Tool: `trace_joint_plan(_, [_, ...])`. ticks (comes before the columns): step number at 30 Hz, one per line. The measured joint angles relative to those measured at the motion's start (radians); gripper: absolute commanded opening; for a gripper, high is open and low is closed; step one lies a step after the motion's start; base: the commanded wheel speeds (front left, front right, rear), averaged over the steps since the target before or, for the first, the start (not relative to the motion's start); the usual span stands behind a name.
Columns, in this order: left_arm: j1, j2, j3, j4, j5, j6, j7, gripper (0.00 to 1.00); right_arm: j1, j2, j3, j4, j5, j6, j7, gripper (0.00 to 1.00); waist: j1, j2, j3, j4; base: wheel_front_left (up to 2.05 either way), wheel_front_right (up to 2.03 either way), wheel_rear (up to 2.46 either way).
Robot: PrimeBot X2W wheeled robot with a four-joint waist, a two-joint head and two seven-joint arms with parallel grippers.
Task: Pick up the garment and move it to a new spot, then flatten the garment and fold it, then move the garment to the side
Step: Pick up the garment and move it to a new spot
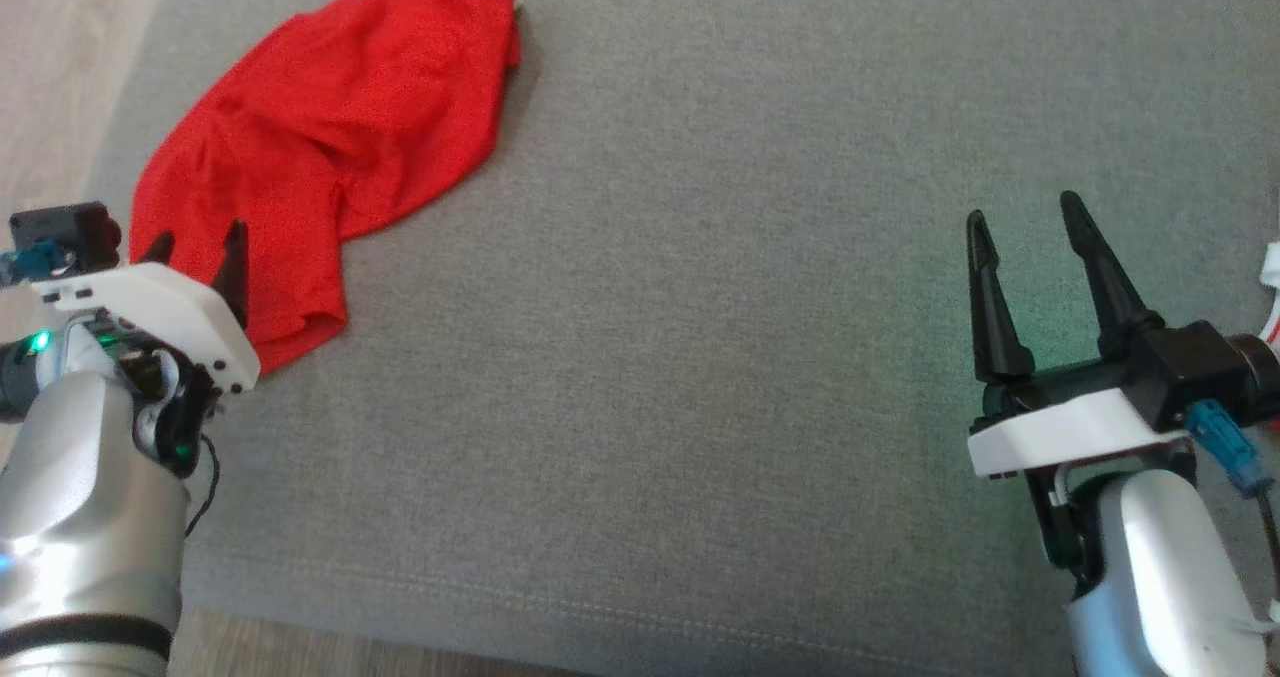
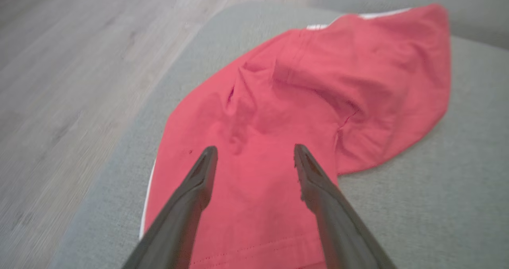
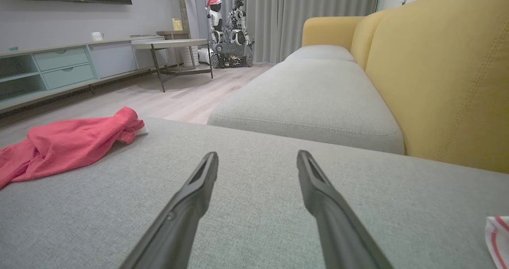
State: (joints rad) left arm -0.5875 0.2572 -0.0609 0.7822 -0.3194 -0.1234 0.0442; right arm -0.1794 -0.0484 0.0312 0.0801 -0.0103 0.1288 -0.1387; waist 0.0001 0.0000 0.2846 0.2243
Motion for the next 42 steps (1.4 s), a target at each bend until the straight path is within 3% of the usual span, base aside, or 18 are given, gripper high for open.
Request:
trace_joint_plan(14, [-0.182, 0.055, -0.103, 0.26, -0.029, -0.001, 0.096, 1.0, -0.06, -0.001, 0.04, -0.033, 0.004, 0.0, 0.026, 1.0, 0.0001, 0.0, 0.095, -0.06, 0.0, 0.0, 0.0])
trace_joint_plan(15, [-0.192, 0.058, -0.109, 0.267, -0.034, -0.001, 0.096, 0.65, -0.06, -0.001, 0.039, -0.033, 0.004, 0.0, 0.026, 1.0, 0.0, 0.0, 0.099, -0.064, 0.0, 0.0, 0.0])
trace_joint_plan(16, [-0.203, 0.059, -0.115, 0.278, -0.041, -0.001, 0.096, 0.13, -0.06, -0.001, 0.037, -0.033, 0.004, 0.0, 0.026, 1.0, 0.0, 0.0, 0.101, -0.067, 0.0, 0.0, 0.0])
trace_joint_plan(17, [-0.21, 0.06, -0.119, 0.287, -0.047, -0.001, 0.095, 0.0, -0.06, -0.001, 0.036, -0.033, 0.004, 0.0, 0.026, 1.0, 0.0001, 0.0, 0.102, -0.069, 0.0, 0.0, 0.0])
trace_joint_plan(24, [-0.216, 0.067, -0.156, 0.332, -0.098, -0.009, 0.036, 0.0, -0.06, -0.001, 0.026, -0.014, 0.016, 0.0, 0.018, 1.0, 0.0, 0.0, 0.073, -0.077, 0.0, 0.0, 0.0])
trace_joint_plan(33, [-0.216, 0.091, -0.097, 0.334, -0.158, 0.0, -0.201, 0.0, -0.058, -0.001, 0.025, 0.035, 0.048, 0.0, -0.013, 1.0, -0.0001, 0.0, -0.006, -0.084, 0.0, 0.0, 0.0])
trace_joint_plan(39, [-0.216, 0.086, -0.086, 0.208, -0.167, 0.002, -0.281, 0.0, -0.05, 0.0, 0.019, 0.063, 0.08, 0.0, -0.039, 1.0, -0.0001, 0.0, -0.072, -0.103, 0.0, 0.0, 0.0])
trace_joint_plan(42, [-0.216, 0.079, -0.074, 0.096, -0.168, 0.026, -0.288, 0.0, -0.031, 0.0, 0.004, 0.068, 0.087, 0.0, -0.046, 1.0, -0.0001, 0.0, -0.101, -0.116, 0.0, 0.0, 0.0])
